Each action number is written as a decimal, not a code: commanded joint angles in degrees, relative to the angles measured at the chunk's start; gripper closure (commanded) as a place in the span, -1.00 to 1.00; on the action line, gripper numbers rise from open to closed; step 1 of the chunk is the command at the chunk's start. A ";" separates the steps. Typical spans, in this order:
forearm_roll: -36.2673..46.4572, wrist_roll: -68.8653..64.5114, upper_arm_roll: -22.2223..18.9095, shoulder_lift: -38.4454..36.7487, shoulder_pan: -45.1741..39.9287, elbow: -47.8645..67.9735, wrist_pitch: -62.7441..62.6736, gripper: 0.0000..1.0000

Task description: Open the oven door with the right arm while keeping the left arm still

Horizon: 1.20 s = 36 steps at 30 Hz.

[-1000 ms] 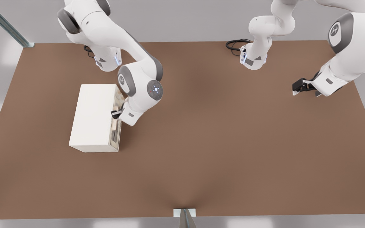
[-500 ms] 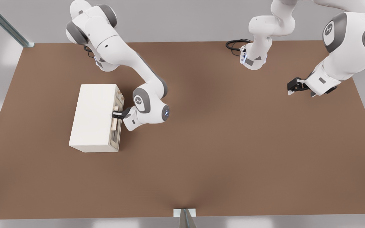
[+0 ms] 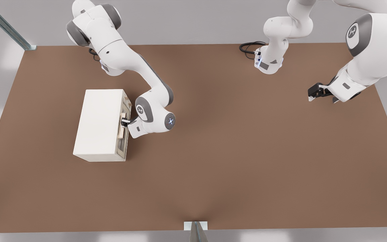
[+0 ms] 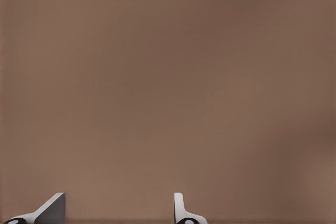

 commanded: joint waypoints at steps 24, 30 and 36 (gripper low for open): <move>23.59 -19.58 -0.02 5.85 -5.76 27.13 1.66 -1.00; 27.82 -58.36 1.13 -17.63 -26.52 11.92 9.93 -1.00; 27.64 -57.49 -0.46 -17.89 -27.83 14.82 9.13 -1.00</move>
